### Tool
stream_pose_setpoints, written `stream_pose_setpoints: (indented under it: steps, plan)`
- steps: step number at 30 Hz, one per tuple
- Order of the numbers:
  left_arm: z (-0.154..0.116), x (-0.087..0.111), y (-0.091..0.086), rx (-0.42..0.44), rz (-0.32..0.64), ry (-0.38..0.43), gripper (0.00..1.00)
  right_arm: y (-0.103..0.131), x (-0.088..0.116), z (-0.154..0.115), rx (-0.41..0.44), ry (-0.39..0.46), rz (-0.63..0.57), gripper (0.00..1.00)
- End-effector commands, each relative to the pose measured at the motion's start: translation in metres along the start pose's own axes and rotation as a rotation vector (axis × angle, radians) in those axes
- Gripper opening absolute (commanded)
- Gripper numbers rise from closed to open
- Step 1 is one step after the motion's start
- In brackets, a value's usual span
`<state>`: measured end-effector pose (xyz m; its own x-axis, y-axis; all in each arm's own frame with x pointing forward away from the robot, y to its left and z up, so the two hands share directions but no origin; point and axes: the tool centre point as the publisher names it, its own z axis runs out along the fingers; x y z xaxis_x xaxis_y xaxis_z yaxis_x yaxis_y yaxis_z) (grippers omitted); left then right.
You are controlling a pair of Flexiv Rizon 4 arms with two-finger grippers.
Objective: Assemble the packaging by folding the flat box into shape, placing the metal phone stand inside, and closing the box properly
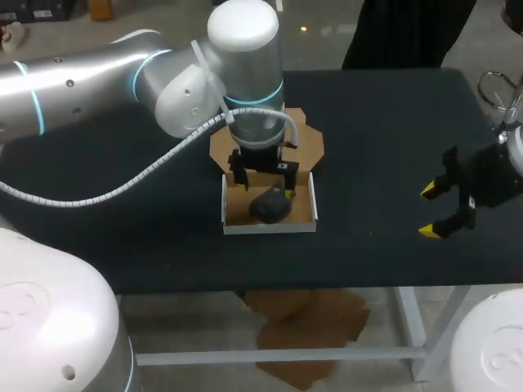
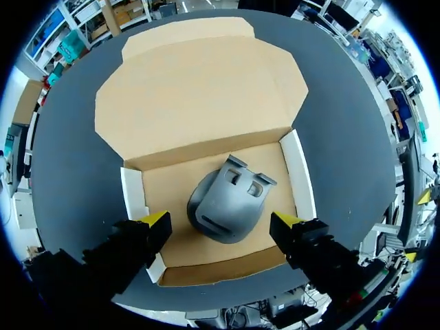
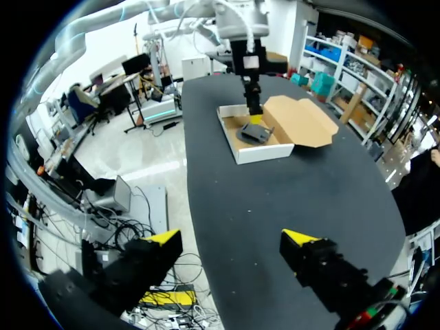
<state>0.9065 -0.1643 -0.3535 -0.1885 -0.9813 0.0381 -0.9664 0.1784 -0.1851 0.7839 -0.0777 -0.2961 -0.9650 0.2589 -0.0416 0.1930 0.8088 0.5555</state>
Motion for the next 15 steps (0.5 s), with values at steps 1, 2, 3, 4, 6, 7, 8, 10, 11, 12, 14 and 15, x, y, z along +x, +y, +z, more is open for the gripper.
stream_pose_setpoints:
  steps: [1, 2, 3, 4, 6, 7, 8, 10, 11, 12, 14, 15]
  plan:
    - [0.006, 0.008, -0.003, 0.000, -0.037, -0.022, 1.00, -0.001, 0.000, -0.001, -0.004, 0.000, -0.001, 1.00]
    - [0.008, 0.008, -0.002, 0.001, -0.046, -0.017, 1.00, -0.001, 0.000, -0.001, -0.004, 0.000, -0.001, 1.00]
    - [0.009, 0.008, -0.002, 0.000, -0.048, -0.017, 1.00, -0.001, 0.000, -0.001, -0.004, 0.000, -0.001, 1.00]
    - [0.010, 0.008, -0.002, -0.004, -0.048, -0.013, 1.00, -0.001, 0.000, -0.001, -0.004, 0.000, -0.001, 1.00]
    - [0.013, 0.009, -0.001, -0.007, -0.056, -0.010, 1.00, -0.001, 0.000, -0.001, -0.004, 0.000, -0.001, 1.00]
    - [0.015, 0.010, 0.001, -0.010, -0.060, -0.013, 1.00, -0.001, 0.000, -0.001, -0.004, 0.000, -0.001, 1.00]
    - [0.016, 0.011, 0.002, -0.013, -0.063, -0.016, 1.00, -0.001, 0.000, -0.001, -0.004, 0.000, -0.001, 1.00]
    - [0.018, 0.013, 0.005, -0.020, -0.070, -0.018, 1.00, -0.001, 0.000, -0.001, -0.004, 0.000, -0.001, 1.00]
    - [0.019, 0.014, 0.006, -0.025, -0.075, -0.021, 1.00, -0.001, 0.000, -0.001, -0.004, 0.000, -0.001, 1.00]
    - [0.020, 0.015, 0.007, -0.028, -0.081, -0.024, 1.00, -0.001, 0.000, -0.001, -0.004, 0.000, -0.001, 1.00]
    - [0.021, 0.016, 0.009, -0.043, -0.096, -0.025, 1.00, -0.001, 0.000, -0.001, -0.004, 0.000, -0.001, 1.00]
    - [0.022, 0.017, 0.010, -0.047, -0.104, -0.030, 1.00, -0.001, 0.000, -0.001, -0.004, 0.000, -0.001, 1.00]
